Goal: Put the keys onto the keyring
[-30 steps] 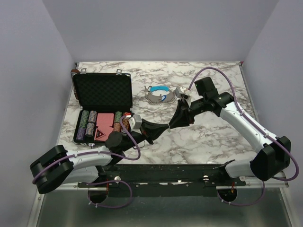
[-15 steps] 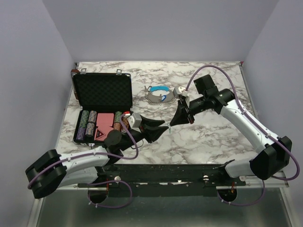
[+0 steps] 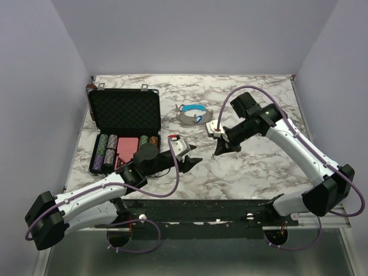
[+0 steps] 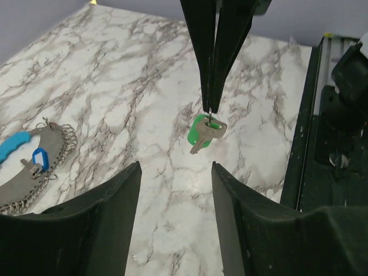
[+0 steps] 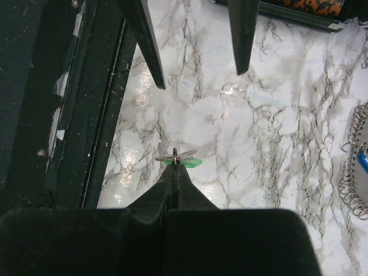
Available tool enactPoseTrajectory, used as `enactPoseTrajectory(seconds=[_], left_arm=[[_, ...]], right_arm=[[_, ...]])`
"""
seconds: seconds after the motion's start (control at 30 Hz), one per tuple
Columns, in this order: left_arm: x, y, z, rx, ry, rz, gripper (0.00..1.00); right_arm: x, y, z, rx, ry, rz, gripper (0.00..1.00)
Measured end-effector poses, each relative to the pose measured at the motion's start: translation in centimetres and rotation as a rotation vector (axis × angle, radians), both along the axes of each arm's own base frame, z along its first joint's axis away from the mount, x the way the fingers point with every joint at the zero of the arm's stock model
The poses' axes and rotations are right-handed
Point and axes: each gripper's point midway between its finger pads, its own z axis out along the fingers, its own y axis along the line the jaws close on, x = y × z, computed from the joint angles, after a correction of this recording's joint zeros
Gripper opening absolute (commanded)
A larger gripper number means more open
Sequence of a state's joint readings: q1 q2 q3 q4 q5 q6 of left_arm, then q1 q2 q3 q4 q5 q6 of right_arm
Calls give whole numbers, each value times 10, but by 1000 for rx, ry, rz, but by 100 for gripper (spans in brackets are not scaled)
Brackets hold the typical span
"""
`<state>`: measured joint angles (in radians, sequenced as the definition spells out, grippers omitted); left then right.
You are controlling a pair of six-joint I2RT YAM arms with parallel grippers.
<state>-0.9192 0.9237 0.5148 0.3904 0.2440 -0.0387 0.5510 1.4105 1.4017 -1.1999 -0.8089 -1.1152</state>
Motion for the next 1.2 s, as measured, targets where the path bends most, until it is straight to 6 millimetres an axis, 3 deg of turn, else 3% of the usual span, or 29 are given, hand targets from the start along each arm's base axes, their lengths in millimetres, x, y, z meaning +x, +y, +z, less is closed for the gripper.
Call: enactPoseTrajectory(seconds=[0.23, 0.53, 1.2], left_arm=[[-2, -20, -21, 97, -55, -75, 45], [-7, -40, -18, 57, -101, -116, 31], [-8, -51, -17, 35, -112, -132, 25]], right_arm=[[-2, 1, -1, -9, -20, 17, 1], [-2, 2, 0, -8, -23, 20, 0], [-3, 1, 1, -5, -25, 19, 1]])
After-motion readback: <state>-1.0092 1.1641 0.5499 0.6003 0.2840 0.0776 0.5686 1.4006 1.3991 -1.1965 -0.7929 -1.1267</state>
